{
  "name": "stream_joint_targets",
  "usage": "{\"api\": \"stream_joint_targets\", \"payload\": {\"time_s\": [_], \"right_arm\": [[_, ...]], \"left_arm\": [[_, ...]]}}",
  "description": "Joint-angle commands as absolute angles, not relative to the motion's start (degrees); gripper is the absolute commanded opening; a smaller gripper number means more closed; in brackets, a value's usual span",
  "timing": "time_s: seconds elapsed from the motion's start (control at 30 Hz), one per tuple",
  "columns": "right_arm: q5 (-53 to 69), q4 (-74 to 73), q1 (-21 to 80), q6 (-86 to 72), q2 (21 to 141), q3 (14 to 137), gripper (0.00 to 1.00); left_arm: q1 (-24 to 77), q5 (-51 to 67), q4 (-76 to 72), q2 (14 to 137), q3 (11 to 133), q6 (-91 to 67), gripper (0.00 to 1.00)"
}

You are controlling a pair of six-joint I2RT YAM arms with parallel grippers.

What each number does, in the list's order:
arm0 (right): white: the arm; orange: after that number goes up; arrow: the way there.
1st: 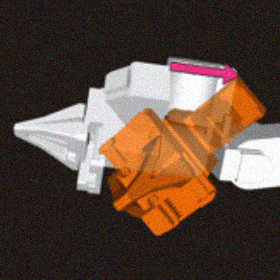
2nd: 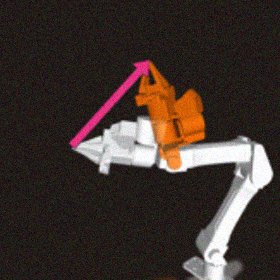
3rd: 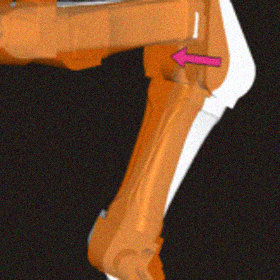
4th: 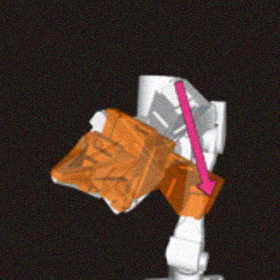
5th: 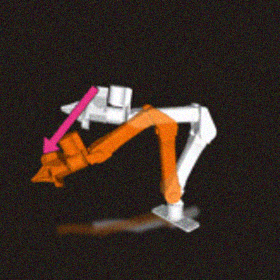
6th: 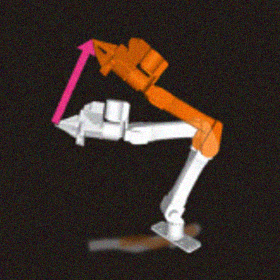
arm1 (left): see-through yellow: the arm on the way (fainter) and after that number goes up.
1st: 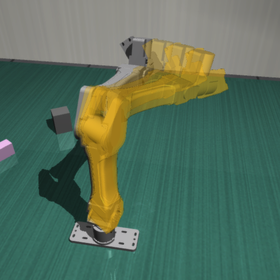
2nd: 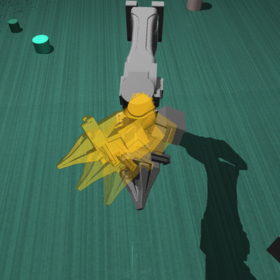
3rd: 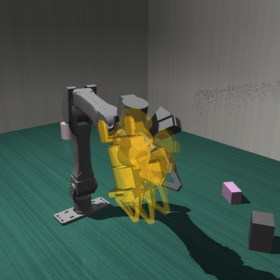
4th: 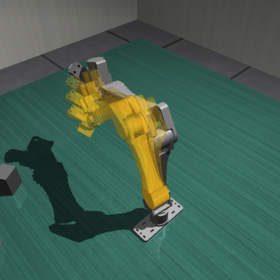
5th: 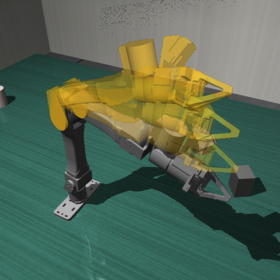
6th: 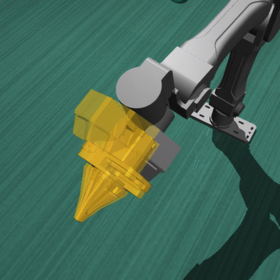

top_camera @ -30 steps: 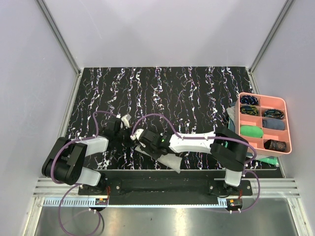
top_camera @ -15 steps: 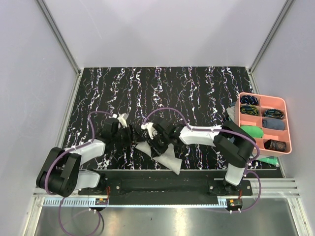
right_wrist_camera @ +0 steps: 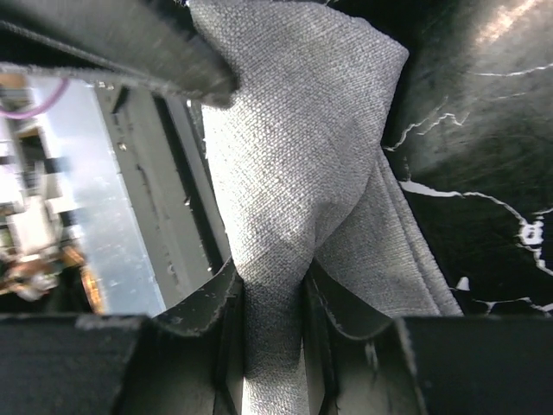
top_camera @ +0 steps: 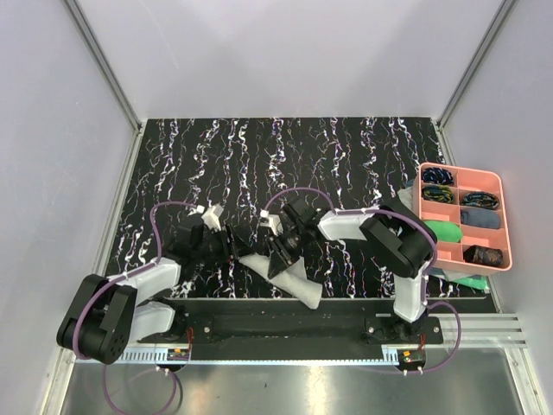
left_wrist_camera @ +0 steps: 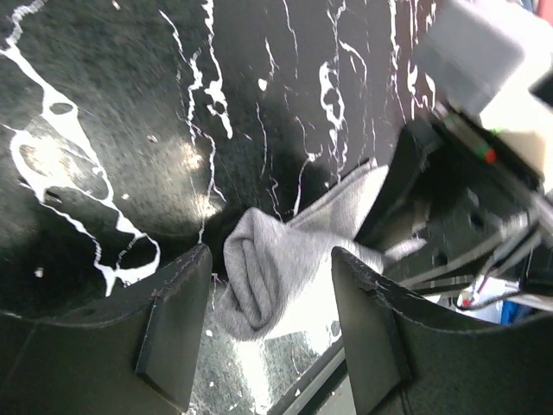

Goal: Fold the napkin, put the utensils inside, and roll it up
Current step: Roll the napkin with the utensil

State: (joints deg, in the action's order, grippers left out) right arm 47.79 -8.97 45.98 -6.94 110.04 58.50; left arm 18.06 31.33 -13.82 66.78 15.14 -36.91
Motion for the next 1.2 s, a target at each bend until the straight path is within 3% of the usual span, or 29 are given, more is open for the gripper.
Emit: {"api": "stream_joint_targets", "payload": {"time_s": [0.0, 0.27, 0.37, 0.4, 0.53, 0.6, 0.83, 0.97, 1.17], "right_arm": [[54.92, -8.61, 43.07, -7.82, 113.11, 60.90, 0.25], [58.01, -8.70, 41.84, -8.17, 117.68, 62.84, 0.26], [57.48, -8.79, 41.75, -8.43, 117.69, 63.19, 0.28], [57.05, -8.79, 41.66, -8.70, 117.42, 63.28, 0.29], [53.89, -12.03, 41.40, -8.61, 115.14, 64.51, 0.44], [49.06, -15.72, 41.40, -8.26, 112.51, 65.91, 0.53], [29.21, -24.61, 45.08, -7.29, 100.03, 69.61, 0.64], [5.00, -24.96, 54.30, -4.49, 94.84, 68.91, 0.68], [-16.58, -22.68, 67.22, -1.68, 94.74, 66.10, 0.68]], "left_arm": [[18.72, 35.15, -20.38, 65.74, 13.01, -36.82, 0.60], [20.13, 34.98, -23.90, 65.74, 11.60, -37.00, 0.60], [20.30, 34.80, -24.70, 67.85, 11.95, -36.56, 0.44], [20.39, 34.72, -25.05, 68.90, 12.13, -36.48, 0.31], [20.39, 34.54, -24.35, 70.14, 13.44, -36.74, 0.08], [20.39, 33.84, -22.25, 70.14, 14.06, -36.65, 0.02], [20.39, 30.95, -13.55, 70.75, 18.10, -36.47, 0.00], [20.39, 30.15, -9.85, 72.59, 19.95, -37.35, 0.00], [20.39, 30.06, -8.00, 73.91, 21.53, -38.67, 0.00]]}}
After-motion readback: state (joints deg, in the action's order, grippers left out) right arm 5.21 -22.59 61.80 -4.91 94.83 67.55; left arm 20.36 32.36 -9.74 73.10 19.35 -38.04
